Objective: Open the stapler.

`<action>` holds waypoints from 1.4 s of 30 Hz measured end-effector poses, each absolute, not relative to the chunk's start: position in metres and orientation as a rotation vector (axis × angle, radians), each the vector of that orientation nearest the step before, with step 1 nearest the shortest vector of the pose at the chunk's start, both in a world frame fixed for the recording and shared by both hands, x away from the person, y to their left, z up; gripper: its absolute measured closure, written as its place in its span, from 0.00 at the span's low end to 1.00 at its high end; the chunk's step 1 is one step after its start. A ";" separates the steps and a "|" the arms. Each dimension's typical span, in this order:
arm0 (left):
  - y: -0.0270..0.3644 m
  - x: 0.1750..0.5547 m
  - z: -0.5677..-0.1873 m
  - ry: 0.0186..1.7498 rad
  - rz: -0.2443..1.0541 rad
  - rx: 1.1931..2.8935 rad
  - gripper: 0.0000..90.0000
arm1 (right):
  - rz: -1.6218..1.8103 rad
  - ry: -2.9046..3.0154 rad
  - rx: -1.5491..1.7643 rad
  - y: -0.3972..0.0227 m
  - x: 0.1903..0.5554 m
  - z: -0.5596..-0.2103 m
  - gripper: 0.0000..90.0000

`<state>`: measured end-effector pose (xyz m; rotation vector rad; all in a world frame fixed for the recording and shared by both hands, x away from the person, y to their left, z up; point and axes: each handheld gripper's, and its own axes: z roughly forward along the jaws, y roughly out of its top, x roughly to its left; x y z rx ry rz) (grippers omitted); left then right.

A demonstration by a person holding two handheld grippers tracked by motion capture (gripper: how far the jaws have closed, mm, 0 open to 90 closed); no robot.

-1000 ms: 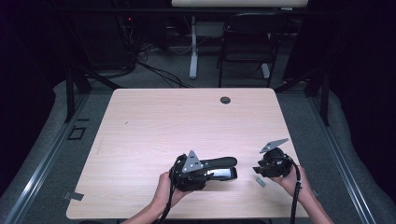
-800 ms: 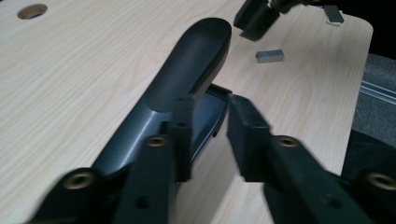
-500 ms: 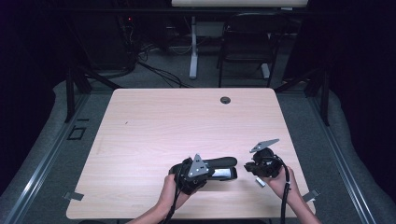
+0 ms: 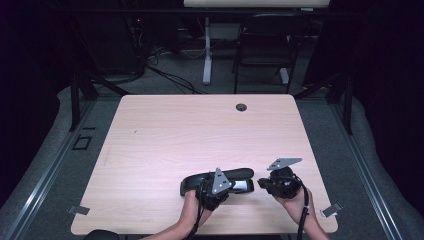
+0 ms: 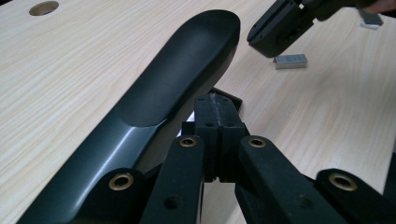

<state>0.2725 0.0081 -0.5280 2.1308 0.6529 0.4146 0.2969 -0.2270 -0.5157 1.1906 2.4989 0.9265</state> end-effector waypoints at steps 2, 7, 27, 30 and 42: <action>0.006 0.270 -0.531 0.660 0.429 2.134 1.00 | 0.917 2.489 1.158 -0.221 0.295 -0.519 0.96; 0.004 0.268 -0.540 0.721 0.439 2.109 1.00 | 0.896 2.498 1.032 -0.209 0.293 -0.532 0.97; 0.004 0.273 -0.558 0.832 0.441 2.020 1.00 | 0.838 2.506 0.826 -0.188 0.297 -0.558 0.99; 0.003 0.272 -0.561 0.836 0.448 1.998 1.00 | 0.853 2.507 0.840 -0.188 0.297 -0.558 1.00; -0.001 0.275 -0.565 0.857 0.436 1.961 1.00 | 0.895 2.442 0.847 -0.185 0.296 -0.563 1.00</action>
